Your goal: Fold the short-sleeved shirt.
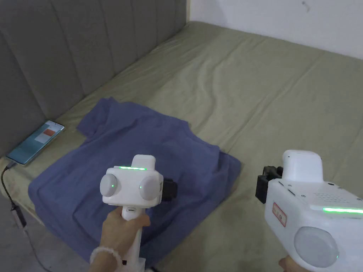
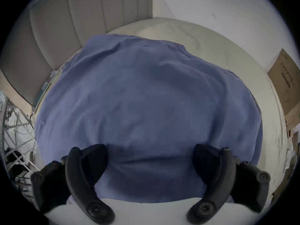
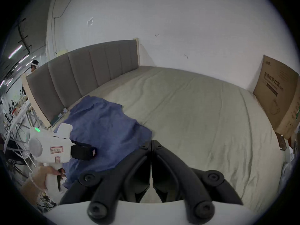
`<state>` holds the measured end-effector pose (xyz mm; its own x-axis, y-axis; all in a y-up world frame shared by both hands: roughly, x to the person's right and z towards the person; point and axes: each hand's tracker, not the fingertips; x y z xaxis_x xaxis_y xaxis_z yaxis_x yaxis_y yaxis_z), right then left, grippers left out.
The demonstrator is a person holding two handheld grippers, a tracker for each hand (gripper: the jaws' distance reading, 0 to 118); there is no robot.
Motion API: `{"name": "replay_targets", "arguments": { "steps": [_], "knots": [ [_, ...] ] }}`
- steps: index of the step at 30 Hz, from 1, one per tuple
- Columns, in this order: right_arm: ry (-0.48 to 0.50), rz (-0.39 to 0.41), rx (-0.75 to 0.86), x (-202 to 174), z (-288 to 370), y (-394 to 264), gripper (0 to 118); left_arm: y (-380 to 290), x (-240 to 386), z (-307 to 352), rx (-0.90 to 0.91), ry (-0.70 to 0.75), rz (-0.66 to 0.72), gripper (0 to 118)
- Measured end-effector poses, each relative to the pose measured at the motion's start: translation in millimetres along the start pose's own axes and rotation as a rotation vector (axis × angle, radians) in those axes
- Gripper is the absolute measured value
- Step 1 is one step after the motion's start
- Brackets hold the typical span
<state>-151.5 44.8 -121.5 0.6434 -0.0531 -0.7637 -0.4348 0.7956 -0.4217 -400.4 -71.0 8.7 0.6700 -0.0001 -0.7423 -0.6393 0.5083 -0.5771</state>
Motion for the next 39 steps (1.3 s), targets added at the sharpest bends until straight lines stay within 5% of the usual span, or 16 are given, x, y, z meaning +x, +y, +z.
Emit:
{"name": "replay_targets", "arguments": {
  "steps": [3,7,11,27,35,39],
  "knots": [
    [0.005,-0.02,-0.009,4.7,-2.2,-1.3,0,3.6,-0.3,4.4,0.004,0.001,0.009,84],
    [-0.006,-0.015,-0.009,7.1,0.6,-2.2,0,12.2,3.3,10.8,0.009,0.058,0.009,14],
    [-0.017,-0.04,-0.01,12.6,3.8,-3.9,0,24.1,-12.9,2.8,-0.063,-0.009,0.127,11],
    [-0.072,-0.143,0.043,56.5,44.3,-6.2,0,52.4,-29.3,69.8,0.047,-0.152,0.208,5],
    [-0.121,-0.253,0.119,99.6,82.1,-6.1,0,92.9,31.0,140.4,0.206,-0.345,0.092,5],
    [-0.189,-0.322,0.174,134.9,111.6,-7.9,0,103.3,118.9,197.8,0.252,-0.443,-0.058,5]
  ]
}}
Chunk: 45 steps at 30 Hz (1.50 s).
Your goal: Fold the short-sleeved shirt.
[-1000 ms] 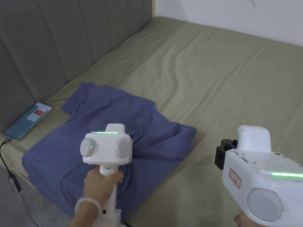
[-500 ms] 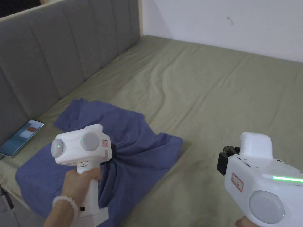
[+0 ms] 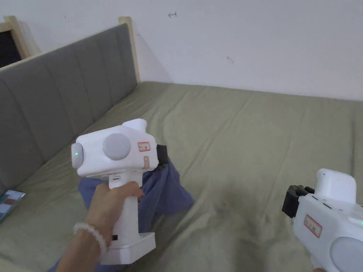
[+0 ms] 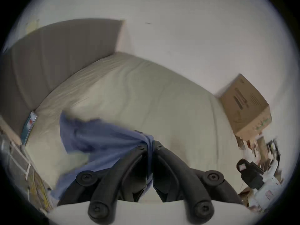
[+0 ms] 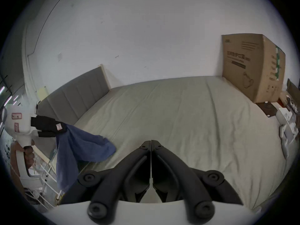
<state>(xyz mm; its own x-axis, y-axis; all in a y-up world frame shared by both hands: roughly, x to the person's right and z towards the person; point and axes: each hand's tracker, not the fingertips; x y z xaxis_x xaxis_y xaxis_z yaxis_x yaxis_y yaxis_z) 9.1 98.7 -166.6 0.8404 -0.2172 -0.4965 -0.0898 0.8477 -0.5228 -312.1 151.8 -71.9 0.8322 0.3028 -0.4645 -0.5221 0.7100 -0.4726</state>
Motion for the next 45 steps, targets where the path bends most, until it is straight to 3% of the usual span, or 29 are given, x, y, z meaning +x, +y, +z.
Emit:
{"name": "replay_targets", "arguments": {
  "steps": [8,12,14,20,24,25,27,28,31,32,39,40,42,43,45],
  "knots": [
    [-0.204,-0.108,0.126,94.0,62.4,25.4,0,-4.4,178.5,3.4,0.004,-0.439,-0.216,5],
    [-0.299,-0.129,0.16,129.5,89.2,26.5,0,-41.9,233.9,-9.1,-0.014,-0.487,-0.334,5],
    [-0.319,-0.166,0.16,145.8,97.4,22.5,0,-76.9,245.8,-37.7,-0.14,-0.501,-0.323,5],
    [-0.371,-0.207,0.101,168.7,97.3,2.0,0,-219.4,243.9,-124.1,-0.547,-0.356,-0.397,4],
    [-0.365,-0.196,0.05,167.6,88.3,-8.6,0,-272.8,233.7,-131.4,-0.574,-0.292,-0.528,5],
    [-0.367,-0.189,0.043,166.2,85.9,-10.0,0,-271.8,232.6,-127.5,-0.554,-0.301,-0.504,6],
    [-0.357,-0.188,0.029,163.1,79.8,-11.3,0,-259.9,234.2,-126.8,-0.544,-0.306,-0.431,19],
    [-0.346,-0.192,0.025,161.1,77.8,-11.6,0,-253.5,234.8,-128.9,-0.58,-0.323,-0.418,37],
    [-0.316,-0.176,0.015,151.9,72.9,-10.2,0,-238.5,230.4,-121.0,-0.57,-0.359,-0.396,105],
    [-0.31,-0.158,0.012,148.0,72.1,-9.8,0,-233.2,228.5,-115.1,-0.554,-0.353,-0.399,107],
    [-0.273,-0.097,-0.008,127.2,57.1,-9.7,0,-168.2,173.5,-78.0,-0.342,-0.271,-0.32,99],
    [-0.262,-0.094,-0.016,124.1,53.4,-10.9,0,-162.4,160.1,-75.7,-0.32,-0.255,-0.296,76],
    [-0.247,-0.089,-0.034,117.9,44.8,-14.2,0,-158.0,134.8,-82.0,-0.342,-0.194,-0.23,14],
    [-0.239,-0.086,-0.044,114.8,39.9,-16.9,0,-159.1,119.9,-85.5,-0.362,-0.151,-0.202,2],
    [-0.227,-0.082,-0.062,109.9,30.6,-21.1,0,-162.5,95.0,-92.2,-0.425,-0.142,-0.128,1]
  ]
}}
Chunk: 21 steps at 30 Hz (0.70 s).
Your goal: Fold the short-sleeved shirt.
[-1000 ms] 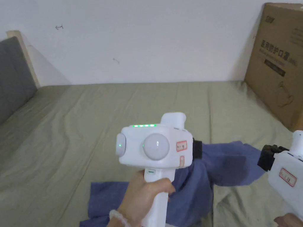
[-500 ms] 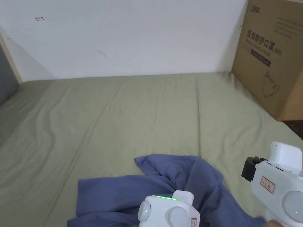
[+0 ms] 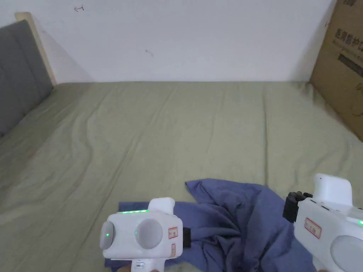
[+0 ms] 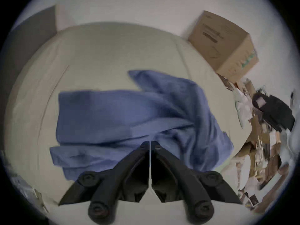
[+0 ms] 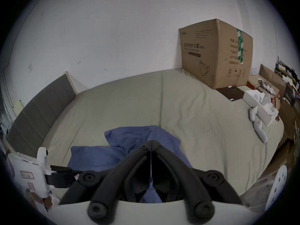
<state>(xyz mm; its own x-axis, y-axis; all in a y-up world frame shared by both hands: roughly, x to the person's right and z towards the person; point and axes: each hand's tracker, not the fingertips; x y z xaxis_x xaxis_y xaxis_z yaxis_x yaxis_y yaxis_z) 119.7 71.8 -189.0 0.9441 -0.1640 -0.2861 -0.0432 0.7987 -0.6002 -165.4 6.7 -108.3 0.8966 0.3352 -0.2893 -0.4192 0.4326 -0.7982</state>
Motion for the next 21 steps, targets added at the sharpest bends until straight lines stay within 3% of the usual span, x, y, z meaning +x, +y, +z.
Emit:
{"name": "replay_targets", "arguments": {
  "steps": [8,9,13,14,18,19,21],
  "knots": [
    [0.027,0.021,-0.079,-17.4,-43.0,-3.8,0,32.0,-67.7,-2.6,0.094,0.12,0.089,1],
    [0.029,0.021,-0.082,-18.4,-47.0,-3.5,0,43.1,-73.1,-4.2,0.091,0.149,0.072,8],
    [0.022,0.039,-0.109,-20.7,-64.3,-3.8,0,90.9,-93.6,-20.8,0.091,0.283,-0.022,93],
    [0.02,0.041,-0.117,-19.7,-68.4,-5.4,0,100.8,-101.8,-30.0,0.094,0.28,-0.017,96],
    [0.006,0.033,-0.153,-15.8,-81.7,-12.0,0,117.8,-123.7,-66.3,0.011,0.275,0.03,93],
    [-0.003,0.03,-0.16,-14.6,-84.8,-14.3,0,117.0,-128.8,-77.2,-0.012,0.275,0.039,78],
    [-0.015,0.028,-0.173,-11.6,-89.1,-17.4,0,106.4,-135.2,-94.2,-0.028,0.273,0.045,67]
  ]
}}
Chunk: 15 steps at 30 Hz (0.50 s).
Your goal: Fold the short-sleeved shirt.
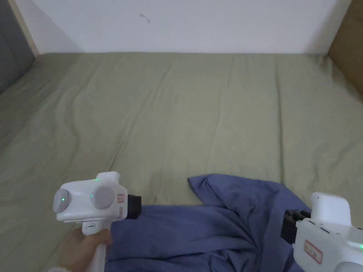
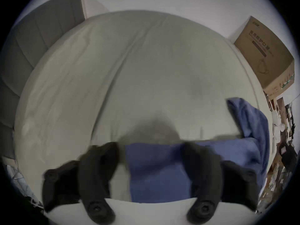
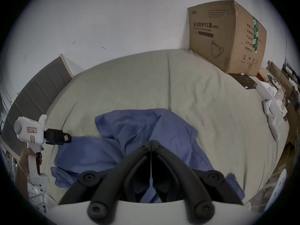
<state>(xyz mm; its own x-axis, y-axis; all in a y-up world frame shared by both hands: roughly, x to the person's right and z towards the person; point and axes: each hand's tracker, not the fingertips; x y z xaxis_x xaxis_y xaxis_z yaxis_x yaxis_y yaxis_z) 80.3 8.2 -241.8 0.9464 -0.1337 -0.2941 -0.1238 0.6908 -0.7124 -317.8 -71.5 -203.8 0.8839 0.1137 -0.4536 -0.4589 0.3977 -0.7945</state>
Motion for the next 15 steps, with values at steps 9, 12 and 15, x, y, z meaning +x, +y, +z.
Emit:
{"name": "replay_targets", "arguments": {
  "steps": [9,12,15],
  "knots": [
    [0.066,0.005,-0.046,20.8,-24.9,20.3,0,-14.9,7.0,35.6,0.094,0.041,-0.105,3],
    [0.114,0.089,-0.087,22.3,-46.0,50.0,12,-11.4,4.1,40.2,0.106,0.024,-0.061,3],
    [0.114,0.223,-0.142,14.6,-81.9,74.7,95,-7.9,3.5,46.6,0.121,0.006,-0.052,3]
  ]
}}
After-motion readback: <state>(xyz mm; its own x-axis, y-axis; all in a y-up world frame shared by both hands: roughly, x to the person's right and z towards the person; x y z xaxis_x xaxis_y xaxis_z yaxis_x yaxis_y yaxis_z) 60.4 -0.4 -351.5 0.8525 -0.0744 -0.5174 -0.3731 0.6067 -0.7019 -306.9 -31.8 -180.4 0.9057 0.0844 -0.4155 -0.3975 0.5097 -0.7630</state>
